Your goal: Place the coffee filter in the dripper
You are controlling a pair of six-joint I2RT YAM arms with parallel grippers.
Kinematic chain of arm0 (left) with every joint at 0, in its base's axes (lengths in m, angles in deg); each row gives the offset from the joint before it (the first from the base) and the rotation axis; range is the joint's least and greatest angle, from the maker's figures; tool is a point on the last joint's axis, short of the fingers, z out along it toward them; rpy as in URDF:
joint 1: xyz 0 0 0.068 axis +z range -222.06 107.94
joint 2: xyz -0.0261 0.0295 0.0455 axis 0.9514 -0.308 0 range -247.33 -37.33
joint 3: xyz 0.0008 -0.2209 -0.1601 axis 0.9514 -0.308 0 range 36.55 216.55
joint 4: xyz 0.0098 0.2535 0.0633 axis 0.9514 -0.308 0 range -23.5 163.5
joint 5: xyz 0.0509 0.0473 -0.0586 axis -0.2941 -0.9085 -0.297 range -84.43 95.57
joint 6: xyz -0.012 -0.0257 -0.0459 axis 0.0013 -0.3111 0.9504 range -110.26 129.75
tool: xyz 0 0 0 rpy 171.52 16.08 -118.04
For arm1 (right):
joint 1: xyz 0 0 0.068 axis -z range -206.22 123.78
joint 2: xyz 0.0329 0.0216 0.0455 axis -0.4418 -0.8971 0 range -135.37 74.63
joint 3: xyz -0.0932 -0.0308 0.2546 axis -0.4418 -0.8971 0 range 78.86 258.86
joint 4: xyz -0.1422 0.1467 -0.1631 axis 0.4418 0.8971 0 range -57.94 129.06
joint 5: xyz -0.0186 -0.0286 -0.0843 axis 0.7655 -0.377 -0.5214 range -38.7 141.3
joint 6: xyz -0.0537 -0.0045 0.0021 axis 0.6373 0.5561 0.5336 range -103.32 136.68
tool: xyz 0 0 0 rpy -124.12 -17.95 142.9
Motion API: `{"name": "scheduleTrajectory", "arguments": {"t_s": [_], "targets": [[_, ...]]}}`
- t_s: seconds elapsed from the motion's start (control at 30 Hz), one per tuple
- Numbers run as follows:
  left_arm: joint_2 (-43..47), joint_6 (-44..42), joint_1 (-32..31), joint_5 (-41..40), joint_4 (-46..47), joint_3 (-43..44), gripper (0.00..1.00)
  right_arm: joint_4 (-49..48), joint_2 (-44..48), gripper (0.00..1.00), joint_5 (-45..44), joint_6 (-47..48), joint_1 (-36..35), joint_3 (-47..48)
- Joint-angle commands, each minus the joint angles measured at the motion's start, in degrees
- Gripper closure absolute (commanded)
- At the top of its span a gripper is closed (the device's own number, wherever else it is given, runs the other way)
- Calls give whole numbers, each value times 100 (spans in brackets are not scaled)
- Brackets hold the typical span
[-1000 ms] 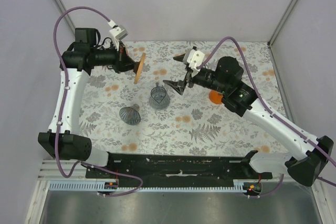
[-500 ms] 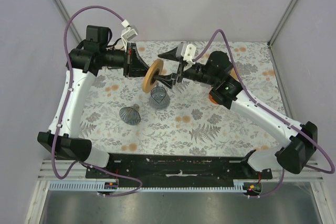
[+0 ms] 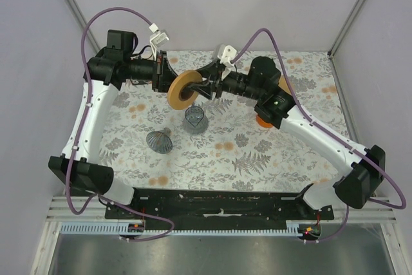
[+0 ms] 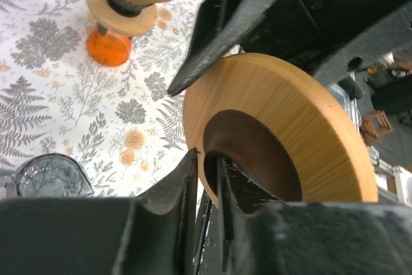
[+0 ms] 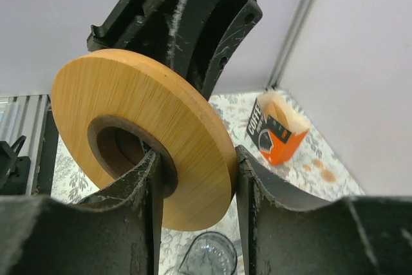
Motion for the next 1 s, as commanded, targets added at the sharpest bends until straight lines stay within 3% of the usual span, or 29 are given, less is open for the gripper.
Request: {"name": "scheduleTrajectory", "arguments": {"t_s": [0.0, 0.07, 0.17, 0.4, 0.57, 0.67, 0.83, 0.97], "targets": [[-130, 279, -128, -529, 310, 97, 54, 546, -16, 100, -1012, -289, -43, 396], [-191, 393, -93, -1187, 380, 124, 35, 1038, 10, 100, -1223, -281, 27, 501], [-270, 568, 126, -2163, 451, 159, 25, 2004, -7, 100, -1452, -281, 158, 677], [-244, 823, 1381, -3308, 644, -174, 22, 4631, -770, 100, -1795, 246, 273, 1774], [-52, 675, 2428, -3686, 715, -693, 23, 6644, -2254, 100, -1778, 326, 264, 3942], [185, 420, 2552, -4010, 837, -1070, 23, 7752, -3081, 100, -1961, 221, 195, 5148], [336, 270, 2570, -4196, 952, -1449, 23, 8414, -4101, 100, -2120, 247, 10, 6073], [318, 270, 2579, -3986, 952, -1528, 23, 8529, -4427, 100, -2129, 142, 18, 6162]]}}
